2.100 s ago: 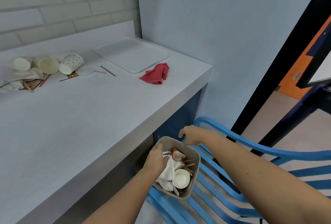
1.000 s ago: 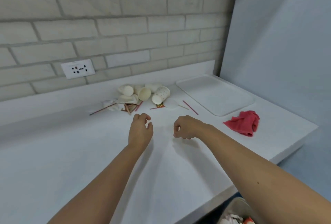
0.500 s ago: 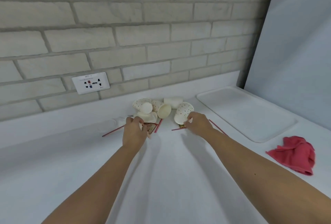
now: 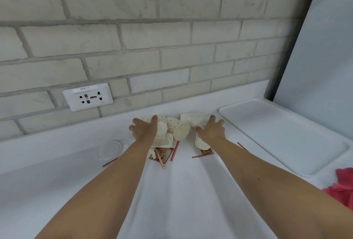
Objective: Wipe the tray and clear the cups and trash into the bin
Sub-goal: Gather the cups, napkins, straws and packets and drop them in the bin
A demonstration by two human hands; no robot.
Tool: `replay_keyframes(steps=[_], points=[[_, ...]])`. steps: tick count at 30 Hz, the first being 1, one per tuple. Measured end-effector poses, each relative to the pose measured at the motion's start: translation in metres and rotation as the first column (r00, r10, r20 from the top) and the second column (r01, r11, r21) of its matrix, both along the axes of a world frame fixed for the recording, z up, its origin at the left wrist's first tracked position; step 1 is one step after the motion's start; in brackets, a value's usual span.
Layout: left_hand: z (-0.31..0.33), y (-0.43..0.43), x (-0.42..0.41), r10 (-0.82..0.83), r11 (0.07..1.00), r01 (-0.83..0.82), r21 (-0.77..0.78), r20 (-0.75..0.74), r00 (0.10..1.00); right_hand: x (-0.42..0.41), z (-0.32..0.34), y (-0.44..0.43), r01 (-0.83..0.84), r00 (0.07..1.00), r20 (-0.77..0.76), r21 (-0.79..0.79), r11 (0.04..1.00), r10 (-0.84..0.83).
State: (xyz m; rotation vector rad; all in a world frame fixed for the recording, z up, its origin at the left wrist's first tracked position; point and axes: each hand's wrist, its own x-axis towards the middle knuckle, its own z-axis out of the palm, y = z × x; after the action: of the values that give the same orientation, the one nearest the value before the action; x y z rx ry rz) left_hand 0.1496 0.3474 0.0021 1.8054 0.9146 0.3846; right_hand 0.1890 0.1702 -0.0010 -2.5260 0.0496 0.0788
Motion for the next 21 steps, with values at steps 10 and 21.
replay_keyframes(steps=[10, 21], points=[[-0.008, 0.002, 0.027, -0.014, 0.965, -0.010, -0.263, -0.089, 0.996, 0.013, -0.016, 0.027, -0.002, 0.999, -0.046, -0.129, 0.992, -0.004], [0.009, 0.000, -0.004, -0.015, 0.987, 0.025, -0.161, 0.062, 0.998, -0.002, 0.005, 0.007, -0.081, 0.994, -0.074, -0.009, 0.997, 0.080]])
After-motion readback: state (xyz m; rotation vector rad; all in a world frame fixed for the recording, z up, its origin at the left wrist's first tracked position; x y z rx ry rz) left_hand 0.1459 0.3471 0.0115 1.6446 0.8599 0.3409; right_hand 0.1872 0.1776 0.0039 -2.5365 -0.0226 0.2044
